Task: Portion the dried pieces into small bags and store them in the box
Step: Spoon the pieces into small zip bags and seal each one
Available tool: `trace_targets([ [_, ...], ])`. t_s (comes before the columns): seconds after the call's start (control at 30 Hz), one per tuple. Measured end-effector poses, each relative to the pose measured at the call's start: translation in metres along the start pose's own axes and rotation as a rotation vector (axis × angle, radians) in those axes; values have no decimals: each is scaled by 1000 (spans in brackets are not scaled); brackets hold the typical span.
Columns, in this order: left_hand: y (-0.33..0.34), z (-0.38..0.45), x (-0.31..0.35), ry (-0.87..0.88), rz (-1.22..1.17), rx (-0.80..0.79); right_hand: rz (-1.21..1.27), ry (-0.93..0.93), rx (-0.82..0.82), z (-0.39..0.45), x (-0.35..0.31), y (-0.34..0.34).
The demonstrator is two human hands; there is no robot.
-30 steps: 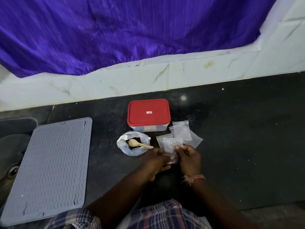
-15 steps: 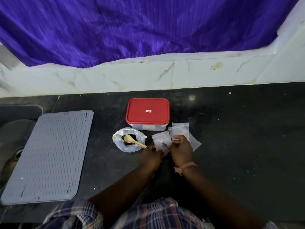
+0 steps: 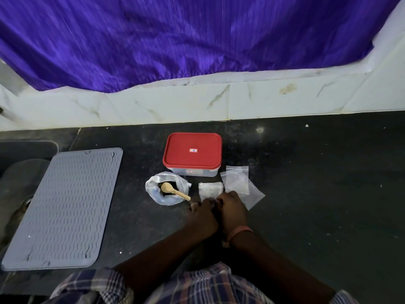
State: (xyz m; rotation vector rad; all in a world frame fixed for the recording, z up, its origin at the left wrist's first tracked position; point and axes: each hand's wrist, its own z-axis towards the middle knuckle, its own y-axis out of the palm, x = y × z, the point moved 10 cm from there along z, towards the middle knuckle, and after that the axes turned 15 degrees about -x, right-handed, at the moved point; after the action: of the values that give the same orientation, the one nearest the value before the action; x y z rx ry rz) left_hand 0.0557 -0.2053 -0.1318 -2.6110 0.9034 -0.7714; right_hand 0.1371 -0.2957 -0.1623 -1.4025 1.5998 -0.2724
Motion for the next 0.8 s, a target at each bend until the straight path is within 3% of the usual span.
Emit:
trace_targets([
  [0.17,-3,3,-2,1,-91,51,154,-107,65,-6,2,-7],
  [0.27,-5,-3,2,31,-130,87,203,-166,269,-17,4,-35],
  [0.33,-4,-3,2,25,-129,92,100,-149,383,-22,12,-52],
  [0.43,-2,-1,2,-5,-136,65,-146,-49,303,-6,33,-52],
  [0.53,0,-2,7,6,-163,30,-210,-13,261,5,48,-50],
  [0.8,3,-3,11,37,-190,7,177,10,432,-9,58,-78],
])
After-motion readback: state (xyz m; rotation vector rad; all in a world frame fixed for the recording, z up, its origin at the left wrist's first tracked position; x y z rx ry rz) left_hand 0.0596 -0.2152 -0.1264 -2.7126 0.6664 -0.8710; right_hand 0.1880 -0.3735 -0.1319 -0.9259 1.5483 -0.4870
